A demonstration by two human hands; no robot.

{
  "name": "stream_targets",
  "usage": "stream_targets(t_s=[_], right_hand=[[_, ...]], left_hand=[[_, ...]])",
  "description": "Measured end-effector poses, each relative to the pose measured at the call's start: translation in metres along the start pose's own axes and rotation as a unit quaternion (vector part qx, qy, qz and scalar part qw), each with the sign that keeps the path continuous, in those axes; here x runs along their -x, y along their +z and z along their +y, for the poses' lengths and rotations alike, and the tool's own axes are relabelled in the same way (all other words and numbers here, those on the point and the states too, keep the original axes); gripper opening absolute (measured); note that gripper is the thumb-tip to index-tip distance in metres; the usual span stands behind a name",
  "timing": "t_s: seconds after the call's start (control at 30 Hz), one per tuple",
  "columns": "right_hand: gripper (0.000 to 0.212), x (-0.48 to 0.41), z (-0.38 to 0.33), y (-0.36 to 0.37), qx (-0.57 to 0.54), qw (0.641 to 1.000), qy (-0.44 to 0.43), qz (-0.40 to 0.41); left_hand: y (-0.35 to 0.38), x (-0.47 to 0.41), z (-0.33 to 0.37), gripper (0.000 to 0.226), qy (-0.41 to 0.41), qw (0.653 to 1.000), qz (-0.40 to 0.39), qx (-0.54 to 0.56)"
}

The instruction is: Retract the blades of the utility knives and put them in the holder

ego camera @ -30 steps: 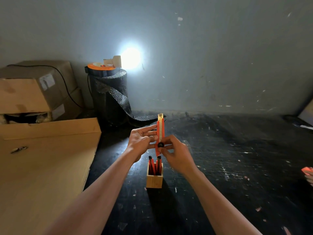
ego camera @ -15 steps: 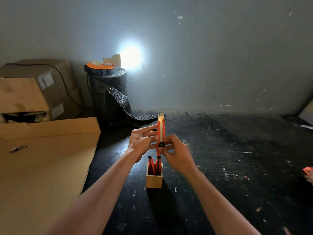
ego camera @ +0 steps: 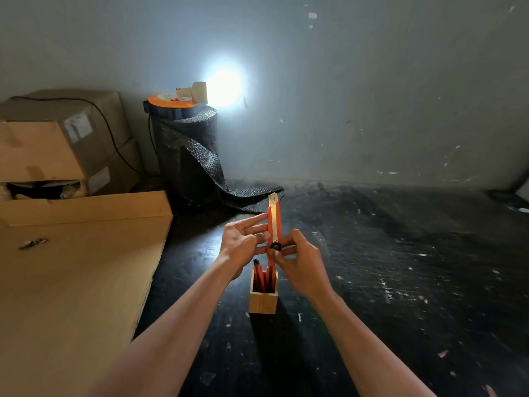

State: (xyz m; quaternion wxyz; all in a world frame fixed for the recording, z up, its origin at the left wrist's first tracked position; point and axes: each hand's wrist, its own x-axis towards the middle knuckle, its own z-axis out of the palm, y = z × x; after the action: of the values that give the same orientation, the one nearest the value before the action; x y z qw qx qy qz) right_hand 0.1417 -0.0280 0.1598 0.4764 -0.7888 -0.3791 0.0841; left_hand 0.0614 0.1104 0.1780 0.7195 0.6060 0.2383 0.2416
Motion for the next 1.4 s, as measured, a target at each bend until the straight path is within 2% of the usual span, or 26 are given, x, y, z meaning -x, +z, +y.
stream_targets(t_s=[0.13,0.27,0.4,0.6,0.83,0.93,1.13,1.4], right_hand=[[0.024,-0.005,0.009,0.005,-0.015,1.0,0.003,-0.01],[0.034,-0.017,0.015,0.005,-0.102,0.995,0.007,-0.003],[0.036,-0.033,0.024,0.008,-0.127,0.992,0.003,-0.01],[0.019,-0.046,0.054,0.023,-0.084,0.995,0.042,-0.019],[0.014,-0.049,0.09,0.045,-0.005,0.995,0.079,-0.054],[0.009,-0.047,0.102,0.053,0.005,0.992,0.106,-0.068],[0.008,-0.044,0.115,0.065,0.028,0.985,0.145,-0.09],[0.012,-0.042,0.122,0.068,0.085,0.976,0.169,-0.107]], left_hand=[[-0.003,-0.002,-0.008,0.048,-0.001,1.0,0.0,0.0],[-0.004,-0.004,-0.021,0.046,-0.013,1.0,-0.013,0.007],[-0.003,-0.004,-0.037,0.044,-0.021,1.0,-0.016,0.002],[-0.02,-0.022,-0.076,0.036,-0.028,0.983,0.089,-0.157],[-0.03,-0.019,-0.121,0.065,-0.087,0.946,0.052,-0.307],[-0.028,-0.019,-0.135,0.07,-0.115,0.94,0.053,-0.318],[-0.023,-0.02,-0.152,0.052,-0.127,0.938,0.069,-0.316],[-0.025,-0.021,-0.16,0.052,-0.126,0.935,0.085,-0.321]])
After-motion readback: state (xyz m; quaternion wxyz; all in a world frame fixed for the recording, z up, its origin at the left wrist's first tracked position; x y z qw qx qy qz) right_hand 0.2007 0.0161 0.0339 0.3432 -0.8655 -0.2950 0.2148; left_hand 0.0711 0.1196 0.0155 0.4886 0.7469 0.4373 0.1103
